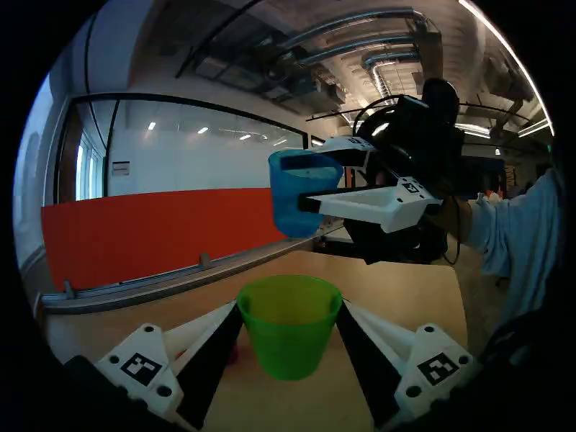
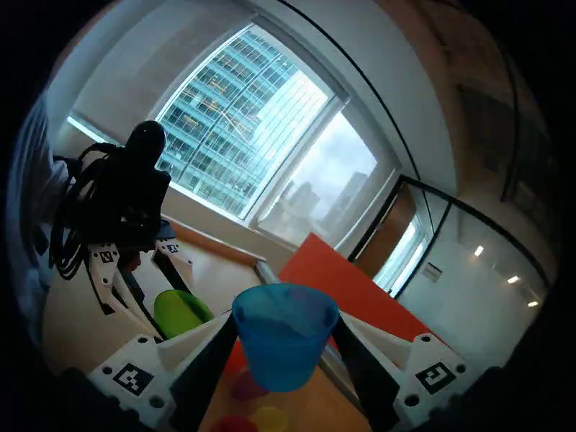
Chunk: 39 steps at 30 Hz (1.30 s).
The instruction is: Pour water
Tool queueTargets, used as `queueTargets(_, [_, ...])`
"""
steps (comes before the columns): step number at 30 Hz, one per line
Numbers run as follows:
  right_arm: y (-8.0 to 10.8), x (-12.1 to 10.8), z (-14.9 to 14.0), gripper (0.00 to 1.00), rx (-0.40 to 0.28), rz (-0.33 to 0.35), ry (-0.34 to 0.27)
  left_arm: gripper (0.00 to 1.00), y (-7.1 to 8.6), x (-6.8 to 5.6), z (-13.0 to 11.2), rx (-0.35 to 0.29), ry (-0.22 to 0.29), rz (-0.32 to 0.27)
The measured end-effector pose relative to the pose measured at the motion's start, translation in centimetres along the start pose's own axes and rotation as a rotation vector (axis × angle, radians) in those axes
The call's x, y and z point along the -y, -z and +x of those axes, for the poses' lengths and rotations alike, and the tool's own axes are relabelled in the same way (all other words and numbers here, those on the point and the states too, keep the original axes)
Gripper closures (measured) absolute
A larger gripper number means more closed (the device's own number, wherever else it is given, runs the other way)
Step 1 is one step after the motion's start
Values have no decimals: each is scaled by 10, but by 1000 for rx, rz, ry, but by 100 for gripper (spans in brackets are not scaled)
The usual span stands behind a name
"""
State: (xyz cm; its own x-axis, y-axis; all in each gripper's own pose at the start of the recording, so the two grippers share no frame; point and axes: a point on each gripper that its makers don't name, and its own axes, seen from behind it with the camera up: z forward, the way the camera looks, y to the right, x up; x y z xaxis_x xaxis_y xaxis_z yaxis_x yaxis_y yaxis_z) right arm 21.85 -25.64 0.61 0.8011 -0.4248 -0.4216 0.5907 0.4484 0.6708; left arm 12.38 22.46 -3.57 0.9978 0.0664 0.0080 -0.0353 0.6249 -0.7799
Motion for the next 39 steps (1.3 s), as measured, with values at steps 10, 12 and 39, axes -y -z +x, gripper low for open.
queueTargets(10, [-14, -8, 4, 10, 17, -9, 128, 12, -4, -1, 1, -1, -1, -10])
queueTargets(12, [-16, -10, 5, 10, 19, -8, 147, 12, -4, -1, 1, -1, -1, -13])
queueTargets(39, [-34, -36, 22, 10, 30, -53, 423, 13, -8, -7, 8, -8, -6, -35])
